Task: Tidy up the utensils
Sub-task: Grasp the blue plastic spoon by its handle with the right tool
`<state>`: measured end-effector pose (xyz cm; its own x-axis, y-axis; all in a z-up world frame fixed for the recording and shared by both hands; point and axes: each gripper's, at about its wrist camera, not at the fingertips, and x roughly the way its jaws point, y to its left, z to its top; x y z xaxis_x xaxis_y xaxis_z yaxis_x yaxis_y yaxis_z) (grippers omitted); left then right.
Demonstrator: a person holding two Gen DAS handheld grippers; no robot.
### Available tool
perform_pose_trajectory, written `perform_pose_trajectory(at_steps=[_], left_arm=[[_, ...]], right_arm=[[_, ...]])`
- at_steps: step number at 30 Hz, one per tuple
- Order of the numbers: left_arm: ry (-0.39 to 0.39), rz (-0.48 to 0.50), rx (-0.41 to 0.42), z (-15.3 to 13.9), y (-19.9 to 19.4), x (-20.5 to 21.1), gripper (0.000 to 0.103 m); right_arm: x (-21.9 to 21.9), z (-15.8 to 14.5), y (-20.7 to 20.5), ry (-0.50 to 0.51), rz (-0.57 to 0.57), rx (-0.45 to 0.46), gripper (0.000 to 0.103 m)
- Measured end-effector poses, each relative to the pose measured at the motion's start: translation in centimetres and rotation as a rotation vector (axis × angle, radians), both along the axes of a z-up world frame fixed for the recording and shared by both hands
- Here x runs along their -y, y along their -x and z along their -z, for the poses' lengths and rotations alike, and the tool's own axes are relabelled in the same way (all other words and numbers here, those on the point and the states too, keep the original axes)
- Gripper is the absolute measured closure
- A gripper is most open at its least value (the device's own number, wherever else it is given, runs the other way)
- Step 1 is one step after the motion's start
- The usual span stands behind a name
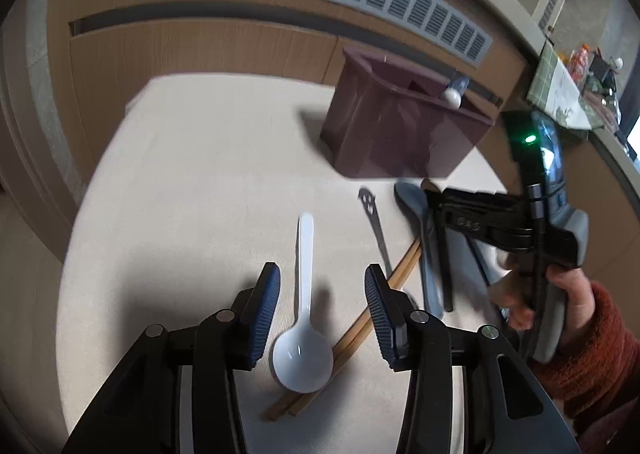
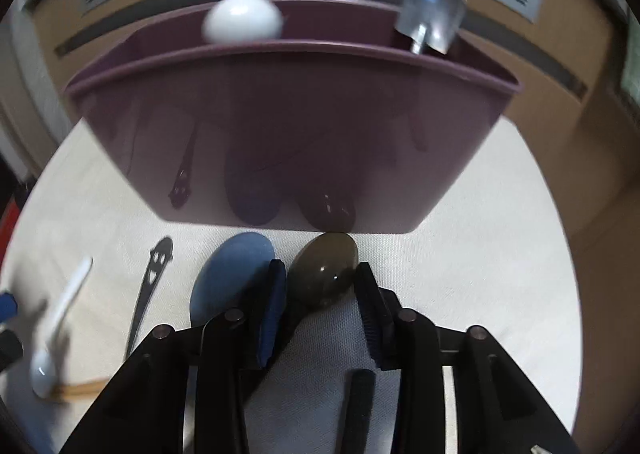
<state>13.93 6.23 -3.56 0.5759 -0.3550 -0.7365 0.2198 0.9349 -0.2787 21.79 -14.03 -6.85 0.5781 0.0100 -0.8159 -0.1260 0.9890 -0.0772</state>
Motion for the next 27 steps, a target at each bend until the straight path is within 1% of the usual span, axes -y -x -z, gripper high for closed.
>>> perform_pose_trajectory(at_steps=[3,5,8,9,10,13,14,15,16,17,18,20,22,23,25,27], left_arm=[[-0.015,0.032,-0.027,0.7,-0.5,0.7,0.056],[-0.032,0.026,-0.034,1.1,-1.2,1.0,0.056],[-0.053,0.018,-0.066,1.6,-2.6,1.3,0.056],[-0.065,0.017,-0.081,1.9,-3.0,1.5,0.057],[-0.089,0.021,-0.107,2.2,-3.7,1.9,0.058],[-0.147,0.032,-0.112,2.2,-4.6,3.0,0.063],[-0.151,0.032,-0.113,2.2,-4.9,3.1,0.067],[-0.153,0.029,-0.113,2.3,-5.1,3.1,0.074],[-0.160,0.020,-0.109,2.3,-5.4,3.1,0.079],[-0.159,0.010,-0.106,2.3,-5.5,2.9,0.088],[-0.141,0.002,-0.105,2.4,-5.6,2.7,0.092],[-0.085,-0.008,-0.102,2.4,-5.5,2.3,0.092],[-0.049,-0.020,-0.082,2.2,-5.1,2.0,0.092],[-0.034,-0.031,-0.061,1.9,-4.7,1.9,0.092],[-0.011,-0.052,-0.026,1.4,-3.9,1.5,0.092],[0.005,-0.076,-0.004,1.0,-3.5,1.1,0.092]], right_arm=[[0.4,-0.1,1.2,-0.021,-0.049,-0.011,0.074],[1.4,-0.3,2.7,-0.022,-0.077,-0.017,0.075],[2.7,-1.3,4.9,-0.032,-0.115,0.028,0.092],[2.9,-1.6,5.5,-0.027,-0.124,0.044,0.099],[3.2,-1.9,6.1,-0.020,-0.129,0.057,0.099],[4.2,-2.5,7.0,-0.042,-0.145,0.086,0.099],[4.6,-2.5,7.0,-0.051,-0.146,0.087,0.099],[5.1,-2.6,7.2,-0.067,-0.144,0.081,0.097],[5.8,-2.6,7.2,-0.089,-0.142,0.071,0.095],[6.5,-2.6,7.1,-0.109,-0.140,0.064,0.094],[6.8,-2.5,7.2,-0.150,-0.140,0.055,0.093],[7.1,-2.6,7.0,-0.258,-0.178,0.026,0.093],[6.0,-2.4,6.6,-0.324,-0.221,0.002,0.093],[5.2,-2.4,6.3,-0.344,-0.233,-0.013,0.093],[3.8,-2.4,5.5,-0.349,-0.222,-0.026,0.093],[2.4,-2.6,4.6,-0.348,-0.193,-0.011,0.093]])
